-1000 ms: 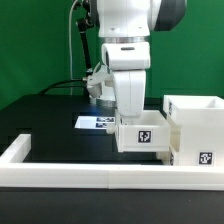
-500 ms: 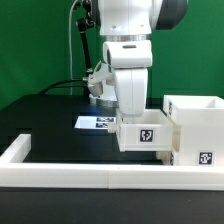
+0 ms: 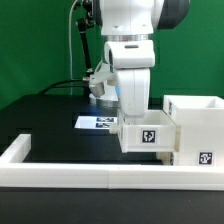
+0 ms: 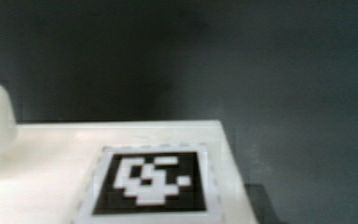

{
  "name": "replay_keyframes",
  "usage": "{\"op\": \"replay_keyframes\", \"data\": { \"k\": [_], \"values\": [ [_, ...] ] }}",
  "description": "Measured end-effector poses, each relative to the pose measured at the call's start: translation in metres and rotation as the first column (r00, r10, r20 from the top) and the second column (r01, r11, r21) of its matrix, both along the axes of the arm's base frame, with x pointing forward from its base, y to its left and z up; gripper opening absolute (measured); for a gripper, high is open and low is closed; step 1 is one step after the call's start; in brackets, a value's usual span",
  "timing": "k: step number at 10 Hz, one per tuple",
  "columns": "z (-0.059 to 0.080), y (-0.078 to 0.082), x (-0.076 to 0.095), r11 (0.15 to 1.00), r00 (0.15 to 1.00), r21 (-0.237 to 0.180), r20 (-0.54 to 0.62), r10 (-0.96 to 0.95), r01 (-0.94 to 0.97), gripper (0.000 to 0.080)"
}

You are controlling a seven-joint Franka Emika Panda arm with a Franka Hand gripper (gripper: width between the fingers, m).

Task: Assemble drawer

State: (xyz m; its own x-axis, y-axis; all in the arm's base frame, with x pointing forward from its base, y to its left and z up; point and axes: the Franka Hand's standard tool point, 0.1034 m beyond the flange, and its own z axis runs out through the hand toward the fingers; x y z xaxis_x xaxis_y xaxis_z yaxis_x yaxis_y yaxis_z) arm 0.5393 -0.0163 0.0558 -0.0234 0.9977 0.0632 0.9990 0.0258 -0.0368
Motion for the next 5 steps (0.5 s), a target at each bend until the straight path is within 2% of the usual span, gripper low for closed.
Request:
{"op": "replay_keyframes", "data": {
  "k": [5],
  "values": [
    [-0.0002,0.0069,0.0001,1.000,1.000,0.002,0.000,0.009,-0.009,0.0044]
  ]
}}
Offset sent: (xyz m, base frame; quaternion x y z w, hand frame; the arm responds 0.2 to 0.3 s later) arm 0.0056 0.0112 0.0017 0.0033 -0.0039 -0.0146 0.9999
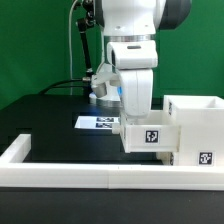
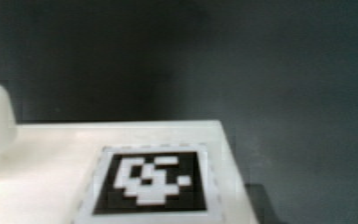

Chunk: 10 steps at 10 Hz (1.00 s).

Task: Assemble drawer

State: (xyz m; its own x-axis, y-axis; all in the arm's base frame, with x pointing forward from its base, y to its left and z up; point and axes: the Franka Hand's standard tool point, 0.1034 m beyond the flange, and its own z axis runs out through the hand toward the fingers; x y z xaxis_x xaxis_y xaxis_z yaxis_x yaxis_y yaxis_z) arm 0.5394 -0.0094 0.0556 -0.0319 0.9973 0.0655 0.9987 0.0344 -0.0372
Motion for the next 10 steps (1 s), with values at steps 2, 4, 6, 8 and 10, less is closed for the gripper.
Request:
{"op": "replay_keyframes", "data": {
  "k": [2,4,6,8,10],
  "values": [
    [0.0000,0.0021,0.0000,1.000,1.000,0.001,0.000,0.003,-0.003,0.0044],
    [-0.0003,0.0035,0.0000,1.000,1.000,0.001,0.000,-0.005,0.005,0.0044],
    [-0.0005,0.0036,-0.0001,1.000,1.000,0.000,0.000,-0.018,0.018,0.0044],
    [-0.0008,0.0037,0.0002,1.000,1.000,0.000,-0.001,-0.028,0.028,0.0044],
    [-0.0010,0.0036,0.0002,1.000,1.000,0.000,-0.001,-0.031,0.031,0.0044]
  ]
}}
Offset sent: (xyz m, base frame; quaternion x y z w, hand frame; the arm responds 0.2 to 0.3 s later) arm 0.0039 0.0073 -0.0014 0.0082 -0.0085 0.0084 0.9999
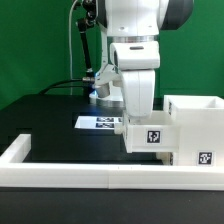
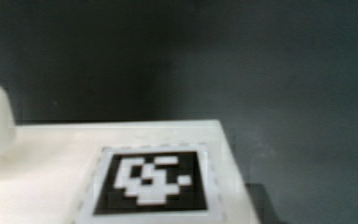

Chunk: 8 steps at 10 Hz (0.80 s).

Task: Assemble drawer

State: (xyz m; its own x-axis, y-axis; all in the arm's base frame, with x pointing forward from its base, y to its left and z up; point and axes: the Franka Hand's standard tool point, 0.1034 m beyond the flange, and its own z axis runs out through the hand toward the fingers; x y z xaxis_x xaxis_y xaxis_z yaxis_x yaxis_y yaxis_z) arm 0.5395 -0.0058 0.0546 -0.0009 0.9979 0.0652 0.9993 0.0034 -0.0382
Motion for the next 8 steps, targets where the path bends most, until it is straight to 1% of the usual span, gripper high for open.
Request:
{"op": "replay_keyframes", "data": {
  "k": [8],
  "values": [
    [-0.0004,-0.0002,0.0011,1.000,1.000,0.002,0.008,0.008,-0.008,0.0044]
  ]
}}
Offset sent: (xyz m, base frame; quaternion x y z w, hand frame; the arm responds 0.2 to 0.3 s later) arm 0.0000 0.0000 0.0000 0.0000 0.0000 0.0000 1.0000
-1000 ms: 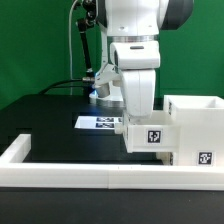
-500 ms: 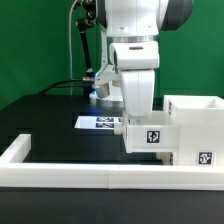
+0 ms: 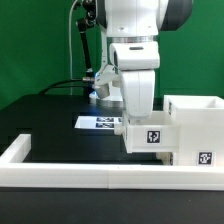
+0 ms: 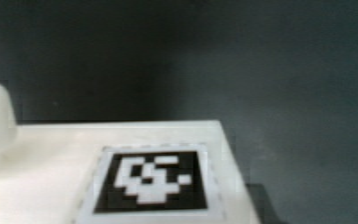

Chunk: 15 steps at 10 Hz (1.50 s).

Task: Assemble drawer

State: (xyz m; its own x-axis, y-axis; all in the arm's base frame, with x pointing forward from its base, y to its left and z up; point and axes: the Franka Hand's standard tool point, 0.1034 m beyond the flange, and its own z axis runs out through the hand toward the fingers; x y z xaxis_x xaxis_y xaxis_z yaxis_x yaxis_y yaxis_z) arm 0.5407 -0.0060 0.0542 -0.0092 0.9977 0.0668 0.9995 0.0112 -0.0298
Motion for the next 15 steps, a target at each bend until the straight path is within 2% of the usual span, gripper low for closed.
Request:
{"op": "replay_keyframes", "data": {
  "k": [10,14,15],
  "values": [
    [-0.001,0.015,0.004,1.000,0.999,0.006,0.039,0.014,-0.014,0.0044],
    [-0.001,0.014,0.004,1.000,0.999,0.006,0.039,0.012,-0.012,0.0044],
    [-0.001,0.014,0.004,1.000,0.999,0.006,0.039,0.011,-0.012,0.0144]
  ]
}}
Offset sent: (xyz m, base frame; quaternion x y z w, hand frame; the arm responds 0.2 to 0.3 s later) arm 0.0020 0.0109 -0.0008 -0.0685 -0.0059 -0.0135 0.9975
